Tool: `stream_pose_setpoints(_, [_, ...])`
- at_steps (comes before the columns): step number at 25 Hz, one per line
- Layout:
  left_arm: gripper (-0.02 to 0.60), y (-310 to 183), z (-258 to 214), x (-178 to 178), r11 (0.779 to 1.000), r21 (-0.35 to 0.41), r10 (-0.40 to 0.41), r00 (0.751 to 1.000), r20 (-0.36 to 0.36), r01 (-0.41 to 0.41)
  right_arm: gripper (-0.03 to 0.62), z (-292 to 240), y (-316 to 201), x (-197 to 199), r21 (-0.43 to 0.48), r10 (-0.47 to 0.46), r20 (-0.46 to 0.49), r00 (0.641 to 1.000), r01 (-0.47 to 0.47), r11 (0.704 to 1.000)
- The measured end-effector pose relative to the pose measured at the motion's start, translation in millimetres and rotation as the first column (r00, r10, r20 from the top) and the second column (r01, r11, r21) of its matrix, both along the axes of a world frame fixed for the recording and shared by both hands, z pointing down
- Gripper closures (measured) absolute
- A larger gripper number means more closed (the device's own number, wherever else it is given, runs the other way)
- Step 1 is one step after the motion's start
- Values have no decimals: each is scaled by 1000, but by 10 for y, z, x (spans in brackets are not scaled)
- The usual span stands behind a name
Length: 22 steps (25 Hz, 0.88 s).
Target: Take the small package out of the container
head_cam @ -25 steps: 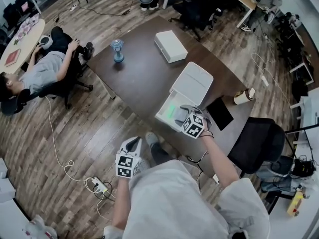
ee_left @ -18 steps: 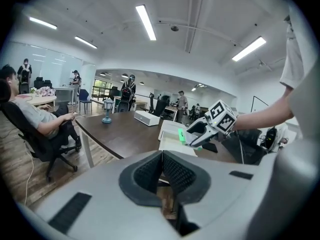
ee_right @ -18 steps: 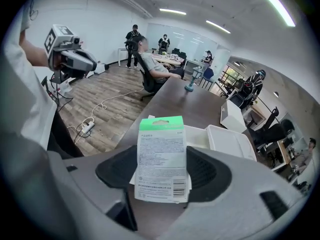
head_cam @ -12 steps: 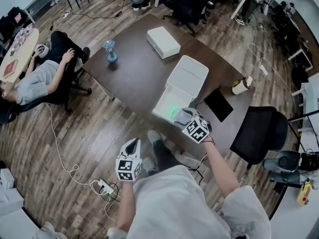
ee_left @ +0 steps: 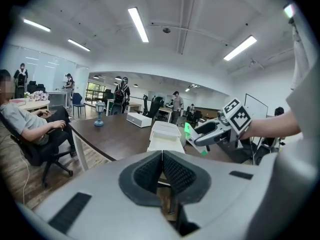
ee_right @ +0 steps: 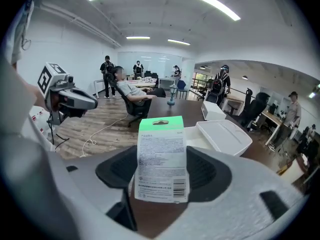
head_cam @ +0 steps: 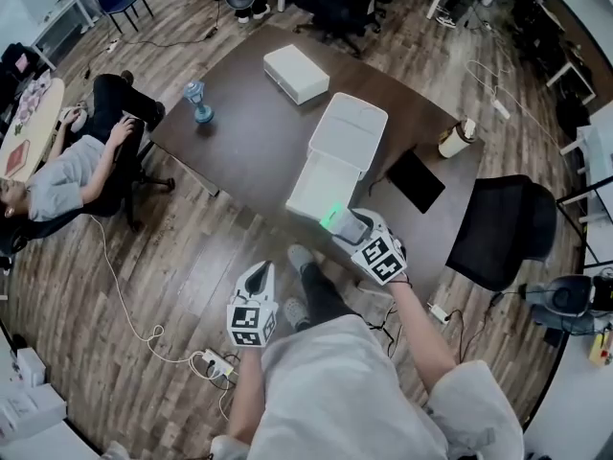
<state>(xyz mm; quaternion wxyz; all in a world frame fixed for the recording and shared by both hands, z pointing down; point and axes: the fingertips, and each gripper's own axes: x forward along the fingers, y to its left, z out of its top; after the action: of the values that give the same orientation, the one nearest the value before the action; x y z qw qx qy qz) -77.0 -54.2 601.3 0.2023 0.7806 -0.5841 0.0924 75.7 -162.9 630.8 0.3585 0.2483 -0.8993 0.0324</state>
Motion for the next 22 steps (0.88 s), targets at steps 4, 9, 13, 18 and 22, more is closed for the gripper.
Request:
stream_pose_setpoints(4, [575, 48, -44, 73, 1000, 8, 19, 1000, 6, -19, 287, -33, 115, 37, -12, 63, 67, 996, -62, 998])
stream_pose_setpoints(9, [575, 139, -76, 114, 999, 19, 32, 999, 7, -32, 287, -104, 253, 50, -49, 144, 177, 974, -138, 989])
stream_pose_setpoints(13, [575, 227, -80, 116, 999, 20, 31, 1000, -1, -31, 287, -126, 396, 30, -62, 167, 222, 961, -157, 986])
stream_pose_setpoints(18, [575, 373, -47, 110, 1000, 9, 26, 1000, -5, -26, 287, -135, 602, -59, -63, 167, 252, 953, -156, 986])
stream_pose_setpoints(22, [575, 397, -55, 187, 999, 10, 36, 999, -18, -36, 287, -49, 771, -112, -83, 180, 270, 946, -163, 983])
